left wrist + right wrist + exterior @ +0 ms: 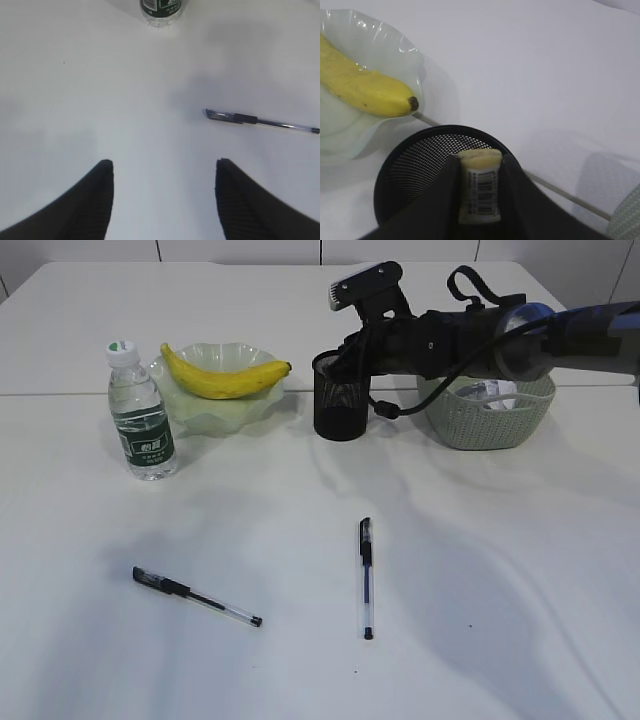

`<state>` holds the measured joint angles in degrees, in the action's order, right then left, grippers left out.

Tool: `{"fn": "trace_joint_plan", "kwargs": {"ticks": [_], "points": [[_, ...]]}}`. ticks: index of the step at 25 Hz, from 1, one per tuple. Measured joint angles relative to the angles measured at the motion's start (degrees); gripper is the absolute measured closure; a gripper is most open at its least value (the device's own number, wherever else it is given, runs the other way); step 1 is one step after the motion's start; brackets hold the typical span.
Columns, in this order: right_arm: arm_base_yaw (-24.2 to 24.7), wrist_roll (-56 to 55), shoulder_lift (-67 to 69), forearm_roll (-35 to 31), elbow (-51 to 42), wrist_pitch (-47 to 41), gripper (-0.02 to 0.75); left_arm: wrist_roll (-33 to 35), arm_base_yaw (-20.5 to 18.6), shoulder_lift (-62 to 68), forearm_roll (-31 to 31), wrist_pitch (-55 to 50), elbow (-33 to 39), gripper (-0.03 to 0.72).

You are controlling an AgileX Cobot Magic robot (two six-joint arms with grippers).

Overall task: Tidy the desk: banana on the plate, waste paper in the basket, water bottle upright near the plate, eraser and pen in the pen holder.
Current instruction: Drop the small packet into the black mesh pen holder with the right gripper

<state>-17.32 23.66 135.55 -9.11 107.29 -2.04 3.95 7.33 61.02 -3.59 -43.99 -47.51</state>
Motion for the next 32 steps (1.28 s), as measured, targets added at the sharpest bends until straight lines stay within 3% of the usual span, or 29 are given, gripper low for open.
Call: {"fn": "trace_joint_plan", "kwargs": {"ticks": [8, 24, 32], "points": [[0.0, -0.03, 0.11, -1.71, 1.29, -0.34, 0.5, 0.0, 0.0, 0.0, 0.0, 0.0, 0.0, 0.237], [0.0, -0.12, 0.11, -2.37, 2.16, -4.3, 0.49, 0.0, 0.0, 0.0, 0.0, 0.0, 0.0, 0.245], [0.0, -0.12, -2.52, -2.37, 2.16, -12.99, 0.489, 0.0, 0.0, 0.0, 0.0, 0.0, 0.0, 0.248]]}}
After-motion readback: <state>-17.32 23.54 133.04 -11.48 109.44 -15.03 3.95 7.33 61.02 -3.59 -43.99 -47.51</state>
